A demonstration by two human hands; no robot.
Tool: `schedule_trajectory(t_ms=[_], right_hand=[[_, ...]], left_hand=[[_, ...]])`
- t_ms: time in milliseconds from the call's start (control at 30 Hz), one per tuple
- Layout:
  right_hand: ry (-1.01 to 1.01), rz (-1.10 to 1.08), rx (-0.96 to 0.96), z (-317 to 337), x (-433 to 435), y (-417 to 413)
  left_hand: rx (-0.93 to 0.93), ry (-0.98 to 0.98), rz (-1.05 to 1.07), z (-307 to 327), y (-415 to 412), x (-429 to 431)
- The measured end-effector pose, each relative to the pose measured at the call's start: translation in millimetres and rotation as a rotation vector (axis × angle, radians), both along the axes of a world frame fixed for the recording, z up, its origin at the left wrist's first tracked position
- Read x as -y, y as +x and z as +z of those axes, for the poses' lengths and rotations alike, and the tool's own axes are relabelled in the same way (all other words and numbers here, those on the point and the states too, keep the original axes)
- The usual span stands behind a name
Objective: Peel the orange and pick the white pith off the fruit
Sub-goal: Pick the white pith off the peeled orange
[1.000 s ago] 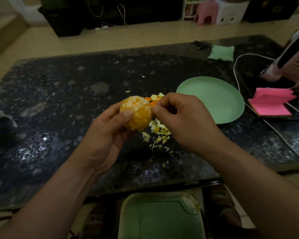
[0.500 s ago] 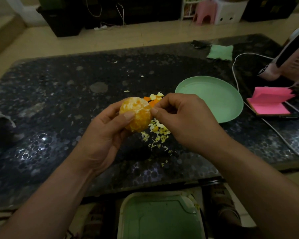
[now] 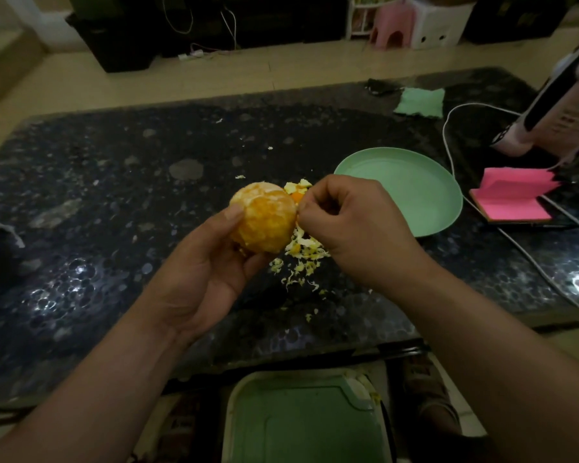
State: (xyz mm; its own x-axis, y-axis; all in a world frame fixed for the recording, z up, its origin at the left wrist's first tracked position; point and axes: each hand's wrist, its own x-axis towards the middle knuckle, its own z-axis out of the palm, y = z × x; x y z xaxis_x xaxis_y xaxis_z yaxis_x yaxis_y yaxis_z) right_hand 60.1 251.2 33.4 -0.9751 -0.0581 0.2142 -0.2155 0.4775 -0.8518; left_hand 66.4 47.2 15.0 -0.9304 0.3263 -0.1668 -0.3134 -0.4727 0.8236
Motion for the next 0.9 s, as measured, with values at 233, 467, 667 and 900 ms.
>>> schedule_trajectory(t_ms=[233, 467, 667, 900], right_hand=[[0.036, -0.007, 0.019, -3, 1, -2], [0.024, 0.023, 0.048, -1, 6, -2], [0.096, 0.038, -0.039, 0, 13, 3], [0.132, 0.041, -0.108, -2, 19, 6]], left_hand=[[0.047, 0.11, 0.018, 5, 4, 6], [0.182, 0.16, -0.011, 0, 4, 8], [0.264, 0.223, -0.049, -7, 4, 8], [0.263, 0.191, -0.004, -9, 2, 7]])
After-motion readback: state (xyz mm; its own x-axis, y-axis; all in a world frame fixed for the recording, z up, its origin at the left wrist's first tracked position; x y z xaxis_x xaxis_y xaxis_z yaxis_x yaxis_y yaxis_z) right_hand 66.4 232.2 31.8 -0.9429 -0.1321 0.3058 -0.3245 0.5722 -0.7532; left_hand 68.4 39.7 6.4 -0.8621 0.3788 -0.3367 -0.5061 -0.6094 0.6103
